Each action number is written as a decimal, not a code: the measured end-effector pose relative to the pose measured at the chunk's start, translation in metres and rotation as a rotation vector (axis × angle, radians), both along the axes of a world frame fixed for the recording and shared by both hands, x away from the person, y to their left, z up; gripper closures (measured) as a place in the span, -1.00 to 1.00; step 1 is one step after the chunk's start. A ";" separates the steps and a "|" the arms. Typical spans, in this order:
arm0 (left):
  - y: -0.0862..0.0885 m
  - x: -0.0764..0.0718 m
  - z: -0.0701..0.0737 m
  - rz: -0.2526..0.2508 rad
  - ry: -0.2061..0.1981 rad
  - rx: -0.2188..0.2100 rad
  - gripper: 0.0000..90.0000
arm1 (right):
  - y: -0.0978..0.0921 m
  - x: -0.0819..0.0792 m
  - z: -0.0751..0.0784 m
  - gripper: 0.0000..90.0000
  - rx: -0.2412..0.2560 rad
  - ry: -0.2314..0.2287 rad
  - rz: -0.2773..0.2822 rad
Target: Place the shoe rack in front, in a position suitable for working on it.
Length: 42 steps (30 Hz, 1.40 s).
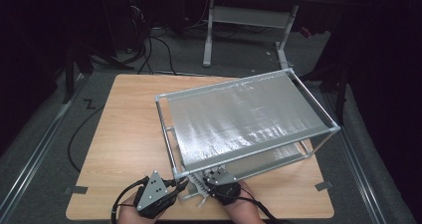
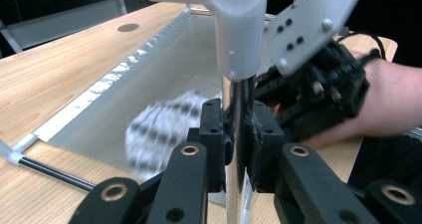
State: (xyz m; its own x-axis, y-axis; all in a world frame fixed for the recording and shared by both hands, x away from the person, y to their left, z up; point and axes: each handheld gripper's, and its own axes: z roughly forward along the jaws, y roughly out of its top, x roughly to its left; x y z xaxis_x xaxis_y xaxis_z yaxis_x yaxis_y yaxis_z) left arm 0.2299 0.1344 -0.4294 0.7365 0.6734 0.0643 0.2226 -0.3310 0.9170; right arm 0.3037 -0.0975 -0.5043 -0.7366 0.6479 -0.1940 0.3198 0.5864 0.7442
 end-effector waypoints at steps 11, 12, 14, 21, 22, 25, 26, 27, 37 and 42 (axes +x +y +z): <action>0.000 0.001 0.000 -0.003 0.005 -0.004 0.77 | -0.053 0.023 0.004 0.12 0.046 0.004 -0.142; 0.000 0.001 0.000 -0.003 0.005 -0.005 0.77 | -0.055 0.024 0.005 0.02 0.061 -0.003 -0.146; 0.000 0.001 0.000 -0.003 0.005 -0.006 0.77 | -0.056 0.028 0.005 -0.16 0.078 0.004 -0.172; -0.001 0.001 0.000 -0.001 0.007 -0.008 0.77 | -0.058 0.039 -0.001 -0.06 0.107 0.120 -0.206; -0.001 0.001 0.000 -0.001 0.007 -0.008 0.77 | -0.057 0.038 0.000 0.03 0.107 0.123 -0.203; -0.001 0.001 0.000 -0.001 0.006 -0.006 0.77 | -0.055 0.034 0.000 0.39 0.105 0.114 -0.168; -0.001 0.001 0.000 -0.001 0.006 -0.006 0.77 | -0.053 0.033 0.000 0.51 0.096 0.104 -0.150; -0.001 0.001 0.000 -0.001 0.005 -0.006 0.77 | -0.051 0.031 0.000 0.60 0.086 0.094 -0.139; 0.000 0.002 0.000 -0.001 0.004 -0.009 0.77 | -0.072 0.016 0.029 0.71 0.090 -0.044 -0.116; 0.001 0.005 -0.001 -0.002 0.003 -0.014 0.77 | -0.110 0.006 0.044 0.71 0.111 -0.099 -0.176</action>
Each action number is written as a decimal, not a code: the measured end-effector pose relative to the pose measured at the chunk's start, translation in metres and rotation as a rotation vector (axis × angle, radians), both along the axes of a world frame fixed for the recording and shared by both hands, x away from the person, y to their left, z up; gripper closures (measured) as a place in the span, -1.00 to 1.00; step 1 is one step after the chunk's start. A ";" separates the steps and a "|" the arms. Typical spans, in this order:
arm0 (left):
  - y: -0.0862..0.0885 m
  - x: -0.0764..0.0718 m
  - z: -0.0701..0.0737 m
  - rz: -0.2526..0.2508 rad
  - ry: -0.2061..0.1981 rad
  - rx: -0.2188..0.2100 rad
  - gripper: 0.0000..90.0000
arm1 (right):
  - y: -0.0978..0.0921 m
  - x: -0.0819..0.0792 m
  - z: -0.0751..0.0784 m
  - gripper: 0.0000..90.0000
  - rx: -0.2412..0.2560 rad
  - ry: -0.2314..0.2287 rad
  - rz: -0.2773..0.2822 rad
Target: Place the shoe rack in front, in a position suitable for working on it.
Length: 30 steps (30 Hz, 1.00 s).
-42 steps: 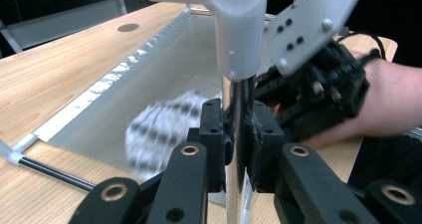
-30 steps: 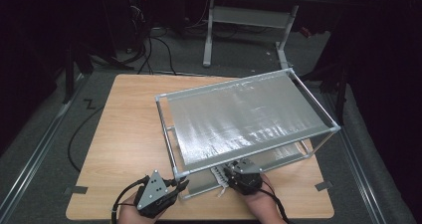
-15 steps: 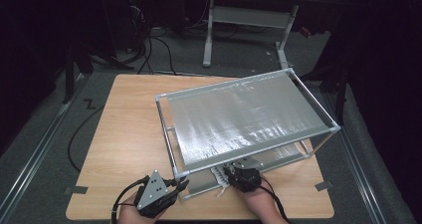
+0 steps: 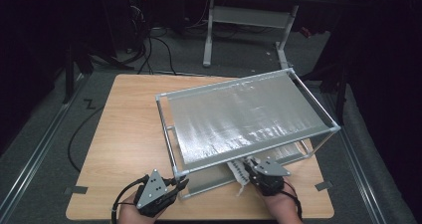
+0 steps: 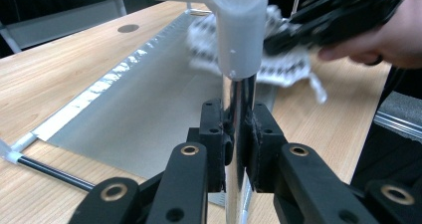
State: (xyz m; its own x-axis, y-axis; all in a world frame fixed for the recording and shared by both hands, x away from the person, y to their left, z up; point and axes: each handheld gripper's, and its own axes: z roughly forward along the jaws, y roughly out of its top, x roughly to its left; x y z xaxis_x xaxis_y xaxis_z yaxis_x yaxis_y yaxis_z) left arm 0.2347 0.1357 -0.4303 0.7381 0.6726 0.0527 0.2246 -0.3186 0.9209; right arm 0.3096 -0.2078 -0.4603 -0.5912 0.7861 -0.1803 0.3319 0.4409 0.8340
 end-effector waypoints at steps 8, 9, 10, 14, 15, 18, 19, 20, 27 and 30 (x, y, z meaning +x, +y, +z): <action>0.002 0.009 0.001 0.010 0.006 0.001 0.77 | -0.031 -0.021 0.021 0.71 0.056 -0.087 -0.039; 0.002 0.011 0.001 0.010 0.006 -0.001 0.77 | -0.031 -0.024 0.023 0.71 0.059 -0.103 -0.036; 0.002 0.012 0.001 0.010 0.006 0.001 0.77 | -0.030 -0.028 0.025 0.71 0.058 -0.117 -0.032; 0.001 0.017 0.000 0.005 0.009 -0.008 0.78 | -0.030 -0.039 0.038 0.71 0.101 -0.151 -0.026; 0.000 0.018 0.000 0.003 0.010 -0.010 0.78 | -0.031 -0.042 0.041 0.72 0.118 -0.160 -0.030; -0.002 0.020 0.000 -0.003 0.012 -0.012 0.78 | -0.034 -0.051 0.053 0.72 0.148 -0.202 -0.042; -0.002 0.021 0.000 -0.005 0.012 -0.013 0.78 | -0.035 -0.054 0.058 0.72 0.156 -0.221 -0.044; -0.003 0.021 0.000 -0.006 0.011 -0.012 0.78 | -0.037 -0.057 0.063 0.72 0.168 -0.244 -0.047; -0.006 0.018 0.000 0.007 0.007 -0.006 0.78 | -0.038 -0.071 0.098 0.72 0.261 -0.363 -0.039; -0.007 0.013 0.000 0.007 0.003 -0.003 0.77 | -0.030 -0.069 0.109 0.72 0.292 -0.390 -0.021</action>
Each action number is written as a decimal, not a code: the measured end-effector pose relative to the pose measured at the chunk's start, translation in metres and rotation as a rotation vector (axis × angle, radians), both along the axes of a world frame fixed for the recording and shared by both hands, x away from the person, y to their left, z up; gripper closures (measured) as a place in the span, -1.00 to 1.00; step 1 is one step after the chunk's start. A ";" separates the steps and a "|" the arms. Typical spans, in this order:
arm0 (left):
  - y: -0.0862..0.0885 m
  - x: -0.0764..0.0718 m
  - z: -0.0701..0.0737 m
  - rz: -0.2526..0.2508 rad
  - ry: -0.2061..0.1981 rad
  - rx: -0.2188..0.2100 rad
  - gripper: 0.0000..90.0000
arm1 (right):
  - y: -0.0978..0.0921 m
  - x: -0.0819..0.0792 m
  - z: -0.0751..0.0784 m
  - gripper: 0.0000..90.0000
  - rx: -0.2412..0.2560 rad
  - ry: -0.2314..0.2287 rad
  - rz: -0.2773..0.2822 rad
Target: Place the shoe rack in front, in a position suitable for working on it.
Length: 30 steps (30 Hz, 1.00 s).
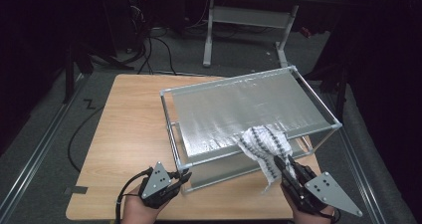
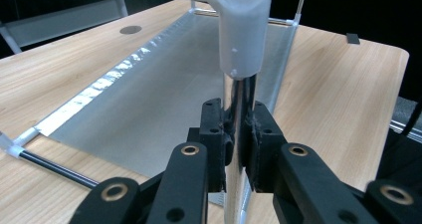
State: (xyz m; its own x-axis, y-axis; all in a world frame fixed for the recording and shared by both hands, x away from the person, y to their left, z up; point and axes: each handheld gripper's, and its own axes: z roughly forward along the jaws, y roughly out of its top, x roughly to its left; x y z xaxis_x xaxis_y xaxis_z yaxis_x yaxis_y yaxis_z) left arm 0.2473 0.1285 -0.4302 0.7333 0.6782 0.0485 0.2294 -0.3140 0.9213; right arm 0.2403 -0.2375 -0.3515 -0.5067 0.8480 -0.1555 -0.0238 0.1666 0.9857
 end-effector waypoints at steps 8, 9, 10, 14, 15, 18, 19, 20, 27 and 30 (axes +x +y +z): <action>-0.007 -0.019 0.000 -0.007 -0.010 0.012 0.77 | 0.045 0.019 0.006 0.70 0.023 0.014 0.091; -0.007 -0.020 0.000 -0.006 -0.008 0.011 0.77 | 0.053 0.022 0.005 0.70 0.019 0.019 0.100; -0.007 -0.021 0.000 -0.004 -0.007 0.008 0.77 | 0.061 0.025 0.003 0.69 0.015 0.026 0.108; -0.008 -0.023 -0.001 -0.008 -0.008 0.007 0.77 | 0.087 0.030 -0.004 0.68 0.003 0.058 0.141; -0.007 -0.023 -0.001 -0.009 -0.007 0.006 0.77 | 0.092 0.030 -0.005 0.67 0.000 0.059 0.148; -0.007 -0.023 0.000 -0.012 -0.005 0.007 0.77 | 0.104 0.028 -0.008 0.59 -0.008 0.069 0.152; -0.007 -0.023 0.000 -0.013 -0.005 0.009 0.77 | 0.107 0.027 -0.010 0.55 -0.007 0.075 0.151; -0.007 -0.023 0.000 -0.013 -0.006 0.008 0.77 | 0.109 0.027 -0.012 0.47 -0.008 0.080 0.159; -0.008 -0.023 0.000 -0.012 -0.009 0.013 0.77 | 0.112 0.023 -0.021 0.12 0.014 0.076 0.191; -0.008 -0.023 0.000 -0.011 -0.011 0.012 0.76 | 0.107 0.022 -0.020 0.13 0.035 0.065 0.200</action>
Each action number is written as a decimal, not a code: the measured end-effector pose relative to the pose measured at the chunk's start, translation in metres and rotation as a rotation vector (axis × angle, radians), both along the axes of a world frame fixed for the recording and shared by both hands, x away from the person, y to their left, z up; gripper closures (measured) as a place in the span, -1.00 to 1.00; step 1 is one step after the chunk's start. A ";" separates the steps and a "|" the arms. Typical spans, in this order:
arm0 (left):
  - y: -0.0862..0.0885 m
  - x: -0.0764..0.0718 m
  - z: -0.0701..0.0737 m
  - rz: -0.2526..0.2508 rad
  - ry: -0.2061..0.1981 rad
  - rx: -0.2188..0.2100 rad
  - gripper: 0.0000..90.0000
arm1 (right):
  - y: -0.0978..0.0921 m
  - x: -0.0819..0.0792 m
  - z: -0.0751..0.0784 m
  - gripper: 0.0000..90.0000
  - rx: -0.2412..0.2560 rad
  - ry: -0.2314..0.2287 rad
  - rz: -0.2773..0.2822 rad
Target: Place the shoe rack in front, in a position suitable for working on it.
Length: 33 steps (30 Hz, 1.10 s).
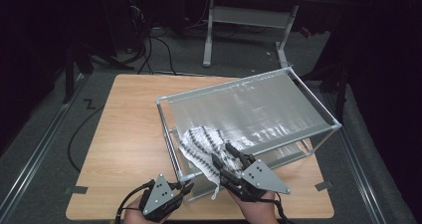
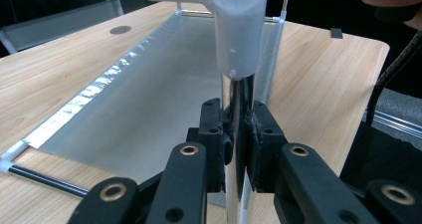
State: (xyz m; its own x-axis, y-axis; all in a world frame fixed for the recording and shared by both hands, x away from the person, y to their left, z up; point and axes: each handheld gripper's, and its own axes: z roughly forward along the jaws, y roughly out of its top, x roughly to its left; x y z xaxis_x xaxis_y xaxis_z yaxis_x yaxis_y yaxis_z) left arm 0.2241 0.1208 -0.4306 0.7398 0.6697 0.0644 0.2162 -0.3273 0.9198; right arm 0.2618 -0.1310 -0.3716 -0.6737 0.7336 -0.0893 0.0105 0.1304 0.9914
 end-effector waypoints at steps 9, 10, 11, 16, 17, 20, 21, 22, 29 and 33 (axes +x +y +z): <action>0.004 -0.003 0.000 0.013 -0.001 0.005 0.76 | 0.011 0.000 -0.006 0.59 -0.027 0.003 -0.008; 0.005 -0.003 0.000 0.015 0.000 0.006 0.76 | 0.015 -0.001 -0.006 0.59 -0.032 0.005 -0.001; 0.005 -0.004 0.000 0.017 0.000 0.003 0.76 | 0.019 -0.003 -0.007 0.58 -0.036 0.006 0.008; 0.008 -0.006 0.000 0.021 0.003 0.001 0.76 | 0.043 -0.010 -0.007 0.42 -0.053 0.015 0.059; 0.008 -0.006 0.000 0.023 0.002 0.003 0.77 | 0.047 -0.012 -0.007 0.45 -0.065 0.003 0.059; 0.009 -0.006 0.000 0.023 0.001 0.006 0.76 | 0.054 -0.015 -0.009 0.50 -0.125 -0.033 0.026; 0.009 -0.006 0.000 0.023 0.001 0.006 0.76 | 0.054 -0.014 -0.009 0.53 -0.135 -0.037 0.017; 0.009 -0.006 0.000 0.024 0.002 0.007 0.76 | 0.054 -0.014 -0.010 0.55 -0.139 -0.033 0.014; 0.010 -0.004 0.004 0.005 0.031 0.026 0.77 | 0.042 -0.010 -0.011 0.56 -0.116 -0.010 -0.010; 0.010 -0.005 0.005 0.002 0.041 0.033 0.77 | 0.028 -0.005 -0.012 0.55 -0.095 -0.008 -0.044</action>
